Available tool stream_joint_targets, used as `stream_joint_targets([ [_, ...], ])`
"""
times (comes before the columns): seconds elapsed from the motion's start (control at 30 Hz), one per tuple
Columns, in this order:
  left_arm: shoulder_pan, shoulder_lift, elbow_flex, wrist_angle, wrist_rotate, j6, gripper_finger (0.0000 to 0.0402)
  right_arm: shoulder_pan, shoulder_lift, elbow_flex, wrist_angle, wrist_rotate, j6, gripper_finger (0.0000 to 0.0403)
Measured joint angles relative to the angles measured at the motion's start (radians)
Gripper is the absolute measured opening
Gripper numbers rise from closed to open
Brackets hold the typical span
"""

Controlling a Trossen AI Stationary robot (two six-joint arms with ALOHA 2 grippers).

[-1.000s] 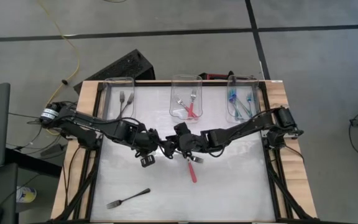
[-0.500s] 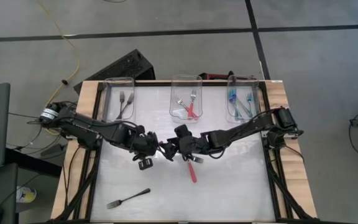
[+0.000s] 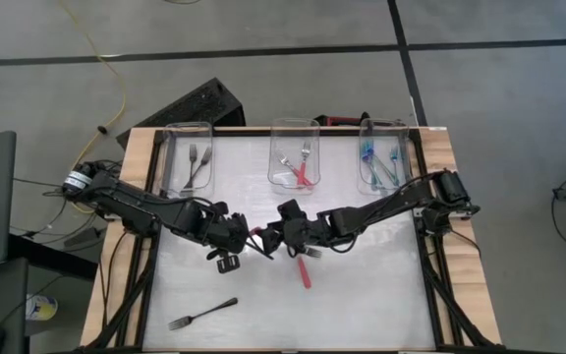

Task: Sort silverware by color (type)
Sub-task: Put the left pink fork into the middle transparent bin

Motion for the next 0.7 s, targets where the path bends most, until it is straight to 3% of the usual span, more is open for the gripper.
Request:
stream_joint_targets([
  [0.43, -0.033, -0.001, 0.0, 0.04, -0.042, 0.015, 0.0032, -0.005, -0.001, 0.0, -0.045, 0.013, 0.062, 0.0276],
  [0.7, 0.004, -0.001, 0.001, 0.053, -0.077, 0.017, 0.0032, -0.005, -0.001, -0.001, -0.029, 0.009, 0.107, 0.0276],
])
